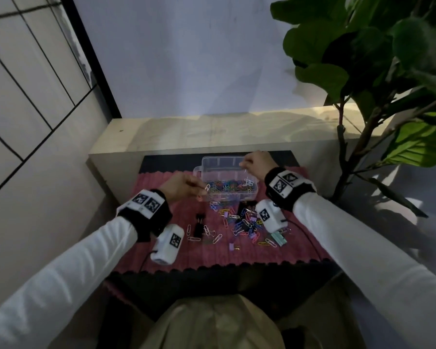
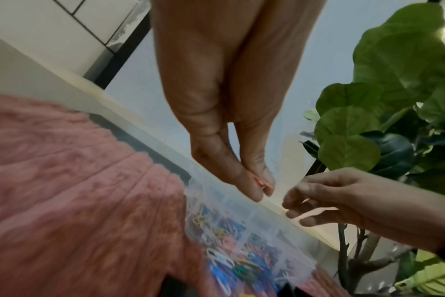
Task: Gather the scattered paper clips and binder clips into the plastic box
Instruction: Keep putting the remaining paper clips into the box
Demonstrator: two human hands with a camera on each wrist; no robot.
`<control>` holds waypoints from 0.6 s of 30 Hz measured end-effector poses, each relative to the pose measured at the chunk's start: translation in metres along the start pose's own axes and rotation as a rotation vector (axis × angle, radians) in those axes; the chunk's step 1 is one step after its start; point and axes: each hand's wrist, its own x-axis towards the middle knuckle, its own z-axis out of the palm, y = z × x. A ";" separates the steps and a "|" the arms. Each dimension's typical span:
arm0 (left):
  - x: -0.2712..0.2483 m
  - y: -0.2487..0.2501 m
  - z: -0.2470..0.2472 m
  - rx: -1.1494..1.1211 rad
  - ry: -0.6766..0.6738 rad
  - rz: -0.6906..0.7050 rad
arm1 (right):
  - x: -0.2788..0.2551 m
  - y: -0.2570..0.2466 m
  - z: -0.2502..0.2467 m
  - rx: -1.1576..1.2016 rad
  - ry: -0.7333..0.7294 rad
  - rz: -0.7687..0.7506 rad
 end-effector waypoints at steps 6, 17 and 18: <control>0.048 0.022 -0.002 0.123 0.033 -0.067 | -0.081 0.027 -0.009 -0.177 -0.166 -0.282; 0.064 0.038 0.020 0.577 -0.004 0.120 | -0.130 0.055 0.024 -0.522 -0.409 -0.333; 0.063 0.037 0.019 0.575 -0.041 0.136 | -0.130 0.055 0.026 -0.530 -0.401 -0.335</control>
